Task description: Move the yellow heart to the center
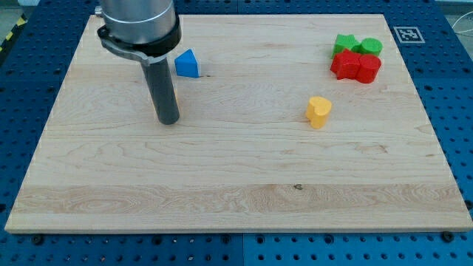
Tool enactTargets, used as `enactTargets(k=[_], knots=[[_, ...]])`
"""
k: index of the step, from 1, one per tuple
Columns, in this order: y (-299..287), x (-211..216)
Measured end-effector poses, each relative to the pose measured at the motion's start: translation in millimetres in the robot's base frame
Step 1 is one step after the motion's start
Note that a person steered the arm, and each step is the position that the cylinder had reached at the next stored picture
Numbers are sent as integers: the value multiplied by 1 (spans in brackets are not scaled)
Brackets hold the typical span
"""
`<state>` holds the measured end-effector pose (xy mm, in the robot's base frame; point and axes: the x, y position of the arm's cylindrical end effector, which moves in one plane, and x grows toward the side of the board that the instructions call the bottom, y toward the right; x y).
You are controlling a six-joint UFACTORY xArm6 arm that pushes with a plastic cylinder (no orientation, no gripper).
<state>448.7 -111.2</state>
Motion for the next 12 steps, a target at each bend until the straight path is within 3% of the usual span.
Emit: enactTargets(k=[2, 3, 5, 7, 9, 10, 12], knots=[[0, -43], [6, -44], [108, 32], [232, 33], [310, 32], [309, 25], [226, -3]])
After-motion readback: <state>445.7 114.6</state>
